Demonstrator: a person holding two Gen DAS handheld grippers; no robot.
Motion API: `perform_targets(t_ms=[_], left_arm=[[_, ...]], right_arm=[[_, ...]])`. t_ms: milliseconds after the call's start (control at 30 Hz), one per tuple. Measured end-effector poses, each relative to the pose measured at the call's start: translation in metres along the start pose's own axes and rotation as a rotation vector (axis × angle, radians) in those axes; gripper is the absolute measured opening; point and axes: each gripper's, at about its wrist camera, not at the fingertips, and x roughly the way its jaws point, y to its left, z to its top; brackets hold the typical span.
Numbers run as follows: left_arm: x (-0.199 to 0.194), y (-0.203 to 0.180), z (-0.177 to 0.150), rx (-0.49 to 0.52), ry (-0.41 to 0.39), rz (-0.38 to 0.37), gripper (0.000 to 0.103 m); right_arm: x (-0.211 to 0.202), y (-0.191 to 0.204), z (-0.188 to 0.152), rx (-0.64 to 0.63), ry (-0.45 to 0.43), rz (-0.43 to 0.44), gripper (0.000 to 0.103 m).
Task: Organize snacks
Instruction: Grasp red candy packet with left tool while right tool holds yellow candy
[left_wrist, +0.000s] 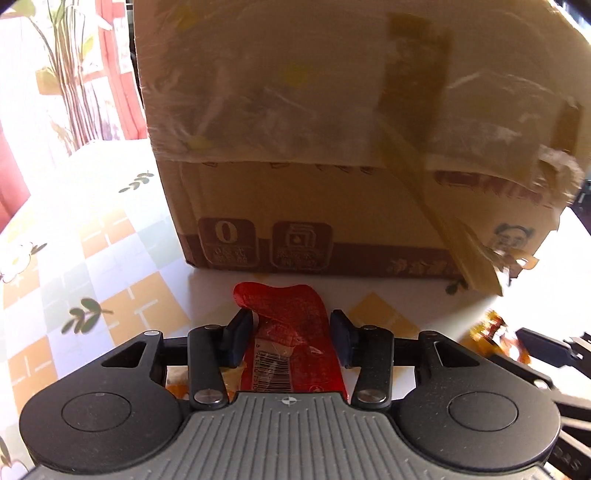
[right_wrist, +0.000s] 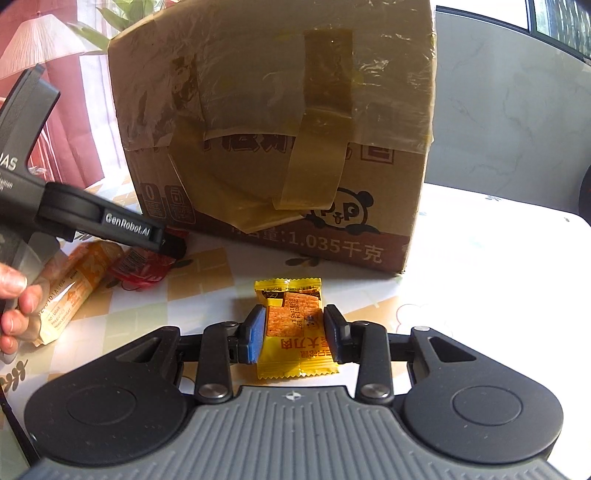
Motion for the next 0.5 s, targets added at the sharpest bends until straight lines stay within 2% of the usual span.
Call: perform_targets(t_ms=[100,167,367,500], left_arm=[[-0.010,-0.003,-0.010,-0.008,-0.001,-0.048,0.044],[-0.020,-0.004,-0.020,-0.009,-0.006,-0.086,0.028],[-0.033,-0.012,-0.038,0.033,-0.004,-0.130,0.028],[-0.044,-0.002,-0.049,0.047,-0.010,-0.161,0.028]], right_arm=[[-0.001,0.000,0.000,0.003,-0.001,0.006,0.036],[-0.002,0.000,0.000,0.003,-0.004,0.009,0.036],[-0.004,0.000,0.000,0.004,-0.012,0.016,0.036],[-0.007,0.001,-0.001,-0.002,-0.021,0.019,0.036]])
